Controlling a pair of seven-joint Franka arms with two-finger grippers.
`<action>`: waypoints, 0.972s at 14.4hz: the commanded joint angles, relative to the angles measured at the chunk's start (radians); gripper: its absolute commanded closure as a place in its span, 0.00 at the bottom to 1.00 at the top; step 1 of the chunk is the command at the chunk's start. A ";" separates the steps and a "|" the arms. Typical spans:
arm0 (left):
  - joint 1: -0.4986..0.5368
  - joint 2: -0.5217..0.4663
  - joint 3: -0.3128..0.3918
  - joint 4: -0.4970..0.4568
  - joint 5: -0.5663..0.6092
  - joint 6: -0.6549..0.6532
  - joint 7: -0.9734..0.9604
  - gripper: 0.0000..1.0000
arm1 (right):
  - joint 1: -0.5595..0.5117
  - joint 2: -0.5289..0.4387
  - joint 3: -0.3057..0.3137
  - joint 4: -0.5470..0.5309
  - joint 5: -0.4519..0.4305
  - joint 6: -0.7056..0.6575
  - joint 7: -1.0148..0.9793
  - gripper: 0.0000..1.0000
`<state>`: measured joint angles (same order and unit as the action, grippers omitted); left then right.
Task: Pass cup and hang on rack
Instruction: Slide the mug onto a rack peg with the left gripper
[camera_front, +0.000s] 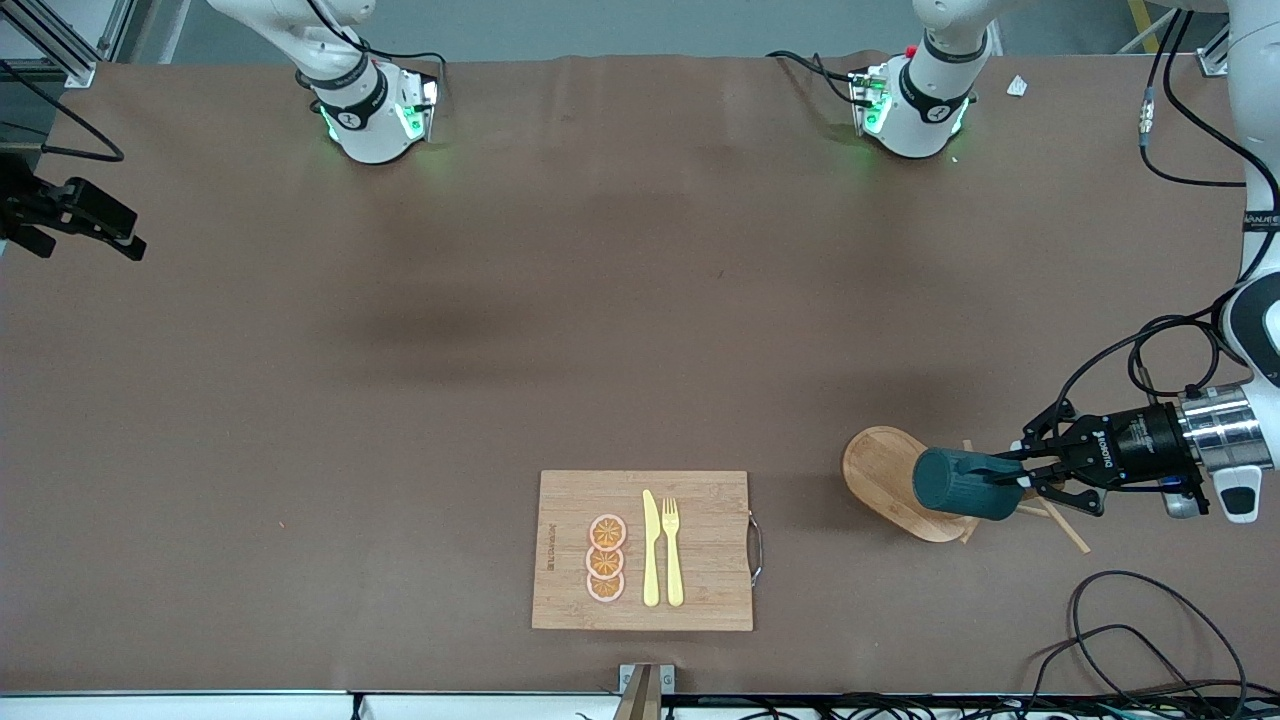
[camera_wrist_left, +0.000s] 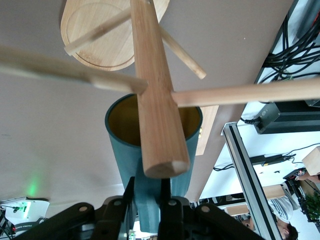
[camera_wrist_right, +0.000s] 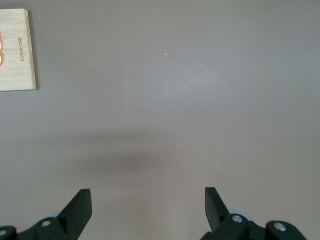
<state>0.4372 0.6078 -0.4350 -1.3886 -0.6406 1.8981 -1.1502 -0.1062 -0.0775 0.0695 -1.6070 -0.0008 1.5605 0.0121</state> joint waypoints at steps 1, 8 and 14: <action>0.009 0.012 -0.005 0.017 -0.001 -0.019 0.001 0.93 | -0.012 -0.008 0.007 -0.001 0.005 -0.008 -0.009 0.00; 0.008 0.013 -0.005 0.017 -0.001 -0.019 0.004 0.36 | -0.012 -0.008 0.007 -0.002 0.005 -0.008 -0.009 0.00; 0.001 -0.028 -0.020 0.020 0.048 -0.021 0.006 0.01 | -0.012 -0.007 0.007 -0.002 0.005 -0.008 -0.009 0.00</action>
<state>0.4410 0.6095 -0.4477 -1.3796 -0.6326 1.8976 -1.1421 -0.1062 -0.0773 0.0696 -1.6070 -0.0008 1.5584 0.0121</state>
